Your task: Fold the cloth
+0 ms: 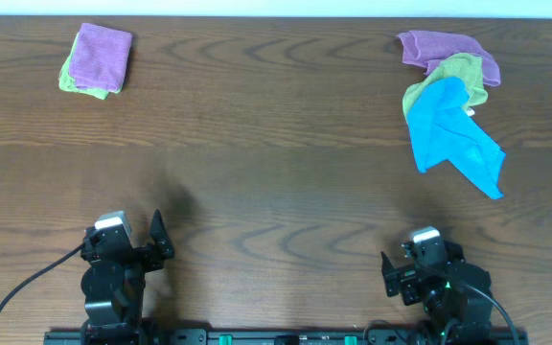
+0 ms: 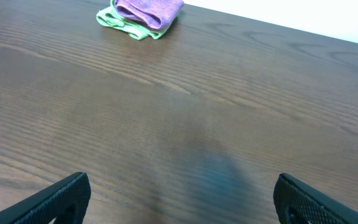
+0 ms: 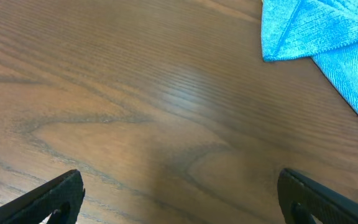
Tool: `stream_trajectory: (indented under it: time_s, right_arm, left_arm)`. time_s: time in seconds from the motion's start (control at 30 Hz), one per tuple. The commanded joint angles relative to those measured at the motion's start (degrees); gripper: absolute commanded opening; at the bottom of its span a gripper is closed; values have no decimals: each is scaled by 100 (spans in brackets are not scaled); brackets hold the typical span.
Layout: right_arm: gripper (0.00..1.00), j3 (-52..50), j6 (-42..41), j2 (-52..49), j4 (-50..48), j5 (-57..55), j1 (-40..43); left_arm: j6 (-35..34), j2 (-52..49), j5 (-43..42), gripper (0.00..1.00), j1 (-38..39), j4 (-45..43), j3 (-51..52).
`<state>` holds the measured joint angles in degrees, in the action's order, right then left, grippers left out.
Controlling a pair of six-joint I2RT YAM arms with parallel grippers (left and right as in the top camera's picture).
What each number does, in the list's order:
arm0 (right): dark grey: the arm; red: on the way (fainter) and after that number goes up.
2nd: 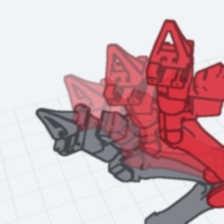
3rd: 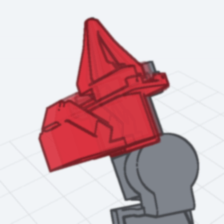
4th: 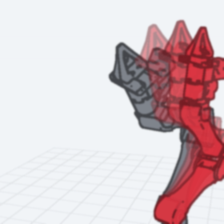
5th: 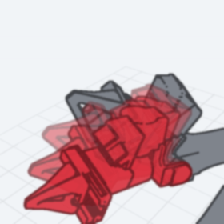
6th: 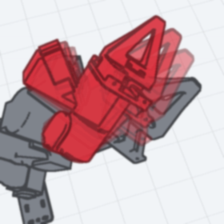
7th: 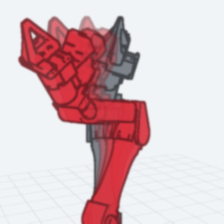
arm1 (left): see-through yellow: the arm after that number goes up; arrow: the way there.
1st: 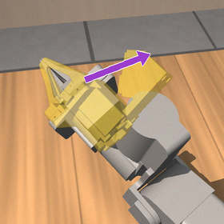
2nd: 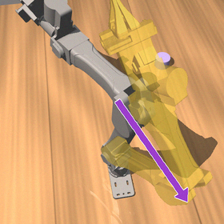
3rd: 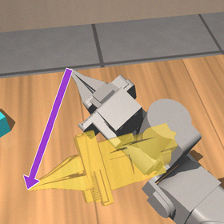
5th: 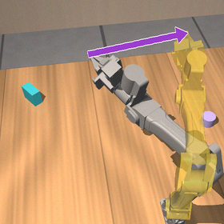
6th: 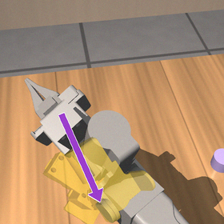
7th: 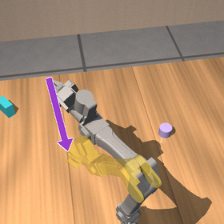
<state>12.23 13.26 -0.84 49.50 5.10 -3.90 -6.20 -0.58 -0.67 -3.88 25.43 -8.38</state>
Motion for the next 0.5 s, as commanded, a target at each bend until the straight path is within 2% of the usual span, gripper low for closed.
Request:
stream_trajectory:
  time_s: [0.0, 0.47]
  right_arm:
    - [99, -83, 52, 52, 15, -17, 83]
    - [99, -83, 52, 52, 15, -17, 83]
  left_arm:
    - [-66, 33, 83, 95, 26, 4, 107]
    - [-68, 33, 85, 95, 26, 4, 107]
